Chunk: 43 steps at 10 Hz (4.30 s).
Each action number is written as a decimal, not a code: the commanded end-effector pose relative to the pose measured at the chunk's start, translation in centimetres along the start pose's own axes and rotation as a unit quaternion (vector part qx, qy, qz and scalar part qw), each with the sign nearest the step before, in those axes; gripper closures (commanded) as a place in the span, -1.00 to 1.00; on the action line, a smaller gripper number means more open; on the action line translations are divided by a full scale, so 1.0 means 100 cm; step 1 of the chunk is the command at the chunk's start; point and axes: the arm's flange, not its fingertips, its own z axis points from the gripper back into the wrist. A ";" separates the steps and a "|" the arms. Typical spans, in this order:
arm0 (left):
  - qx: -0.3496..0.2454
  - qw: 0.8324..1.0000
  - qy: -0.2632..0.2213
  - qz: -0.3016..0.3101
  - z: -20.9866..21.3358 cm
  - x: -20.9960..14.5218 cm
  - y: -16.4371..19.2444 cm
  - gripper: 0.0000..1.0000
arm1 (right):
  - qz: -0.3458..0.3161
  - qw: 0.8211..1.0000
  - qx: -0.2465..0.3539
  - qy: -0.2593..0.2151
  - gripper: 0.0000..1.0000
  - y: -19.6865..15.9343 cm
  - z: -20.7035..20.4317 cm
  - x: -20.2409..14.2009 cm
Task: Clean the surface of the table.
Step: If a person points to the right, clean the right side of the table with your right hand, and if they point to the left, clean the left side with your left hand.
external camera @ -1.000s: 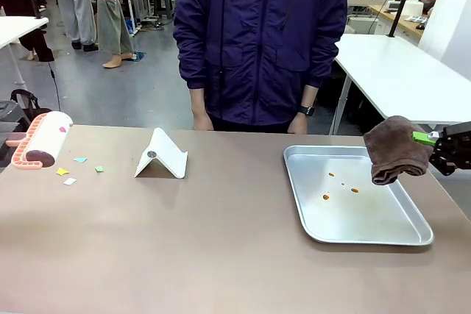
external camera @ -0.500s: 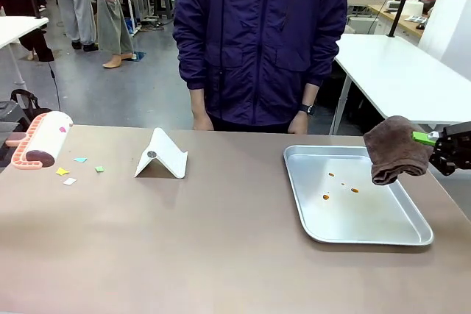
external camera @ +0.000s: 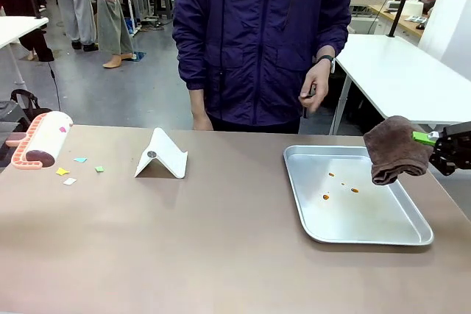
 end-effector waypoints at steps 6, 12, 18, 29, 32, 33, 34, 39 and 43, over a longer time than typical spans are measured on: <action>-0.010 1.000 0.004 -0.010 0.003 -0.002 -0.001 0.91 | -0.011 1.000 0.000 -0.002 1.00 0.008 0.001 0.000; -0.010 1.000 0.004 -0.010 0.003 -0.002 -0.001 0.91 | 0.101 0.967 -0.228 -0.049 0.81 0.020 -0.026 -0.002; -0.010 1.000 0.004 -0.010 0.003 -0.002 -0.001 0.91 | 0.189 0.806 -0.561 0.012 0.81 -0.011 -0.086 0.058; -0.010 1.000 0.004 -0.010 0.003 -0.002 -0.001 0.91 | 0.120 0.841 -0.514 0.117 0.81 -0.086 -0.176 0.073; -0.010 1.000 0.004 -0.010 0.003 -0.002 -0.001 0.91 | 0.129 0.845 -0.482 0.194 0.81 -0.082 -0.201 0.050; -0.010 1.000 0.004 -0.010 0.003 -0.002 -0.001 0.91 | 0.140 0.842 -0.477 0.210 0.81 -0.079 -0.207 0.043; -0.010 1.000 0.004 -0.010 0.003 -0.002 -0.001 0.91 | 0.149 0.838 -0.472 0.228 0.81 -0.076 -0.213 0.034; -0.010 1.000 0.004 -0.010 0.003 -0.002 -0.001 0.91 | 0.154 0.820 -0.515 0.197 0.81 -0.079 -0.214 0.032; -0.010 1.000 0.004 -0.010 0.003 -0.002 -0.001 0.91 | 0.089 0.834 -0.538 0.090 0.81 -0.081 -0.162 0.075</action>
